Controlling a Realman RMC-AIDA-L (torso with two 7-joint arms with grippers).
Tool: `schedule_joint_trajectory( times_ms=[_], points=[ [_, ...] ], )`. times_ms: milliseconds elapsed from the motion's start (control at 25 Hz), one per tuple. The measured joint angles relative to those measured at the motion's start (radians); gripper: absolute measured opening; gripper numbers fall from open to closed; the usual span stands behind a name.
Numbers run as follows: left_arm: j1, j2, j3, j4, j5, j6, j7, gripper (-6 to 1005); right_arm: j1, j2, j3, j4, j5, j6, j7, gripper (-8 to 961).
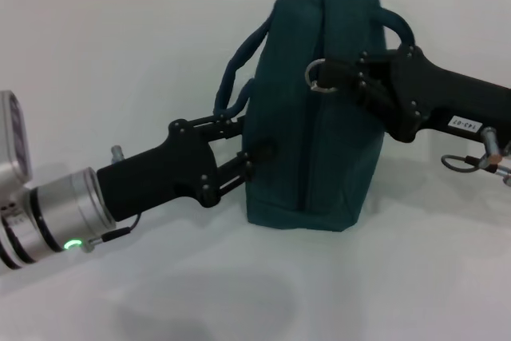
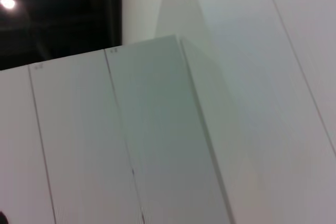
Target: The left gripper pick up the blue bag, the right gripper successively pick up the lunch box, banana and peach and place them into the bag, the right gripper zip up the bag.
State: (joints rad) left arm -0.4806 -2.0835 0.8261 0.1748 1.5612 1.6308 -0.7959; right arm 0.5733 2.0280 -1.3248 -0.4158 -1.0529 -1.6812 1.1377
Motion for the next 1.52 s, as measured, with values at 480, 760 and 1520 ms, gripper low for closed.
schedule_joint_trajectory(
  times_ms=[480,760,1520],
  points=[
    [0.038,0.032,0.001,0.089,0.008,0.062,-0.03,346,0.006,-0.008,0.031,-0.007,0.083,0.163,0.001,18],
    [0.037,0.031,0.0,0.09,0.034,0.065,-0.034,110,0.003,-0.006,0.065,-0.004,0.088,0.199,-0.002,18],
    [0.048,-0.016,-0.009,-0.032,-0.129,0.054,-0.034,330,-0.001,-0.004,0.042,0.001,0.079,0.19,-0.002,18]
  ],
)
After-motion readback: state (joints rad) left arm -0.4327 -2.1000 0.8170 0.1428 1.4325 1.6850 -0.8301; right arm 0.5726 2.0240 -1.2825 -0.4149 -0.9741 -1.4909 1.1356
